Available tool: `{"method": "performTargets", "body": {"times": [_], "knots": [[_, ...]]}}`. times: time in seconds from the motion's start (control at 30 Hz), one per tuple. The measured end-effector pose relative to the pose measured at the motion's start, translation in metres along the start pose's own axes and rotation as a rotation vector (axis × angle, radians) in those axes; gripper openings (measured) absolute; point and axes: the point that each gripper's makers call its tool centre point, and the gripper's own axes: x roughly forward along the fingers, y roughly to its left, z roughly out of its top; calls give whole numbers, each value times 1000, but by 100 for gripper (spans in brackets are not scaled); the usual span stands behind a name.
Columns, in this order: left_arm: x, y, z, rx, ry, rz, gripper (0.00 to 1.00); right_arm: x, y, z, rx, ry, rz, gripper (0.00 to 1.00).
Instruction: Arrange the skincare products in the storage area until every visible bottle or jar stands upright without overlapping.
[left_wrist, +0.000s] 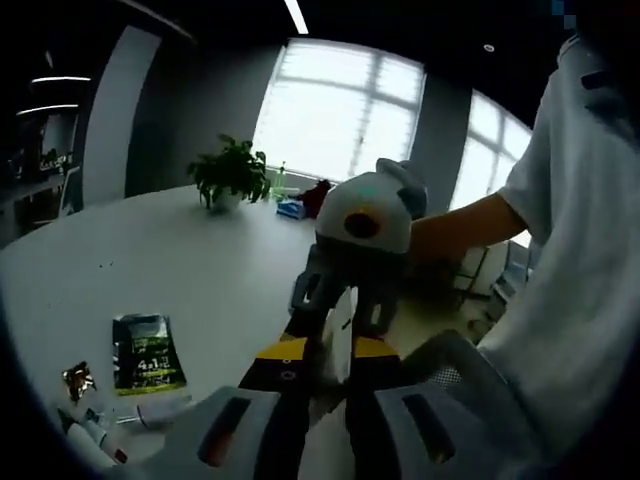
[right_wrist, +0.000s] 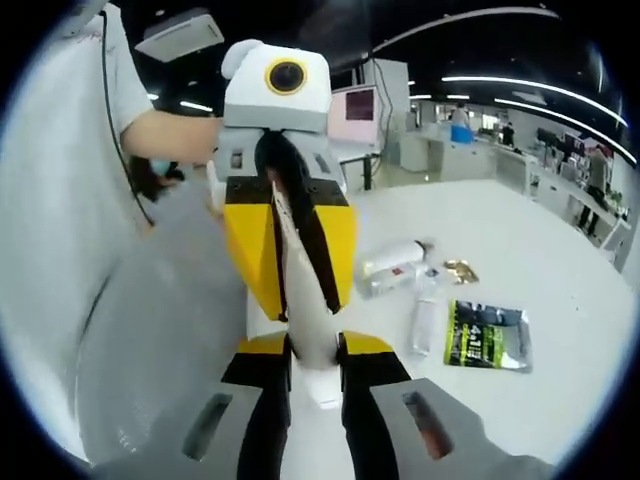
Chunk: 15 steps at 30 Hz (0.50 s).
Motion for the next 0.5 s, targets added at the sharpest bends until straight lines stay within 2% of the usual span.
{"method": "performTargets", "body": {"times": [0.5], "knots": [[15, 48, -6, -76, 16, 13, 8, 11, -45, -17, 29, 19, -5, 18]]}}
